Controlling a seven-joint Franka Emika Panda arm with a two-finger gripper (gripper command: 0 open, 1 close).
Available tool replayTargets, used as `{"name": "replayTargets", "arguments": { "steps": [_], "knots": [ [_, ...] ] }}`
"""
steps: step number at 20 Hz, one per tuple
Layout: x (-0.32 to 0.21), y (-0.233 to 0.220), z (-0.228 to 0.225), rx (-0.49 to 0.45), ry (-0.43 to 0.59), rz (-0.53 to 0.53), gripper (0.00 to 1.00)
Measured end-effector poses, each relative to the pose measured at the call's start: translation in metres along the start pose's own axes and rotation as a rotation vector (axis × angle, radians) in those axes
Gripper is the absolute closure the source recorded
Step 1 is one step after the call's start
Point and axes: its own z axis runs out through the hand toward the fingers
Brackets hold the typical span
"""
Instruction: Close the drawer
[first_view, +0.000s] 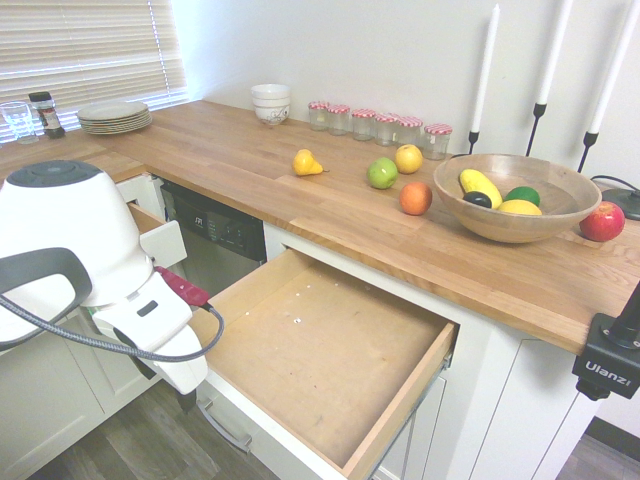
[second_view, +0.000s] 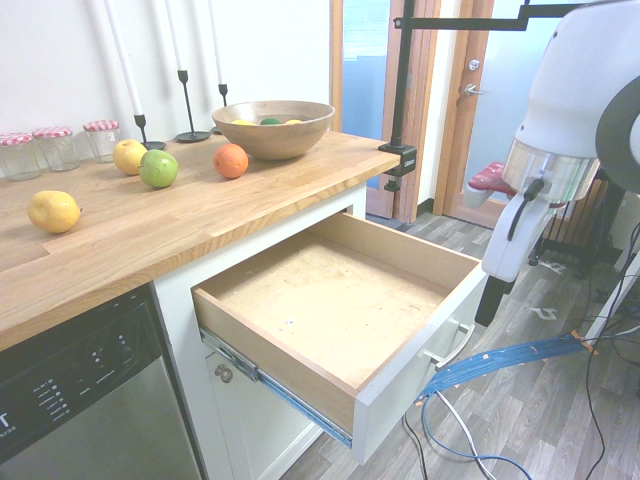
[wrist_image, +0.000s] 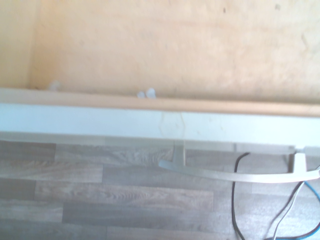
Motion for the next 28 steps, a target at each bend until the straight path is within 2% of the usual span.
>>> {"name": "replayTargets", "arguments": {
  "steps": [6, 12, 27, 28],
  "knots": [
    [0.000, 0.016, 0.059, -0.018, -0.032, 0.015, 0.00],
    [-0.003, 0.034, 0.097, -0.042, -0.064, 0.024, 0.00],
    [0.003, 0.044, 0.123, -0.029, -0.045, 0.019, 0.00],
    [0.003, 0.044, 0.124, -0.028, -0.042, 0.016, 1.00]
  ]
}}
